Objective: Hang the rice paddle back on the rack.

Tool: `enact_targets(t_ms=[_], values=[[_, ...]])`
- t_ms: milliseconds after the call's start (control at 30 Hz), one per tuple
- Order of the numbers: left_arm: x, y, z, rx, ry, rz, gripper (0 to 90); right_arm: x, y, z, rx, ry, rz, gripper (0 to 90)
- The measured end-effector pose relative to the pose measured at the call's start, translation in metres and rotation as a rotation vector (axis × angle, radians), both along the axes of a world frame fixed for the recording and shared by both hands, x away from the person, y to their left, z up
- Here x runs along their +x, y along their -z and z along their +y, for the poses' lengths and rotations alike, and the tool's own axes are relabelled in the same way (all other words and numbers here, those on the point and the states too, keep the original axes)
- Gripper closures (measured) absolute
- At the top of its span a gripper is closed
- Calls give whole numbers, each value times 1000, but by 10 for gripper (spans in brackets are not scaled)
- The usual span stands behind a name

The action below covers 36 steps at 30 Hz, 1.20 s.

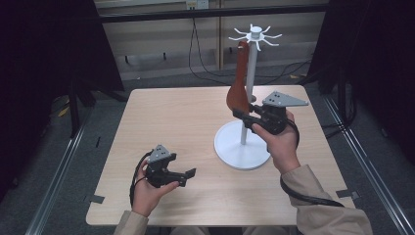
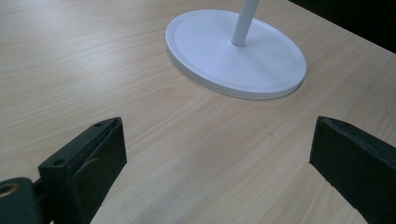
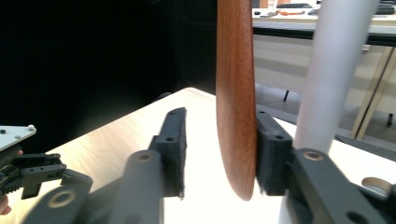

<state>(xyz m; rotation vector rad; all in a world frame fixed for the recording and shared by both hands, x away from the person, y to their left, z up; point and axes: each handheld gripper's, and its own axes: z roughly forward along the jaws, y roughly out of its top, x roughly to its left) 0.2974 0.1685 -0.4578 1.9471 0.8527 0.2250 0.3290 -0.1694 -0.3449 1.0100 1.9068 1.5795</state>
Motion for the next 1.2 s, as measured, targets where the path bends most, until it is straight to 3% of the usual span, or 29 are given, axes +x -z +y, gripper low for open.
enact_targets(t_ms=[233, 600, 967, 1200], values=[[0, -1, 1, 2, 4, -3, 37, -3, 2, -3, -10, 26, 12, 428], [-1, 0, 1, 2, 4, -2, 36, -12, 10, -2, -41, 35, 8, 252], [-1, 0, 0, 5, 4, -3, 37, -22, 32, -8, -78, 51, 41, 156], [-1, 1, 0, 2, 3, 2, 36, -28, 41, -15, -68, 55, 53, 139]])
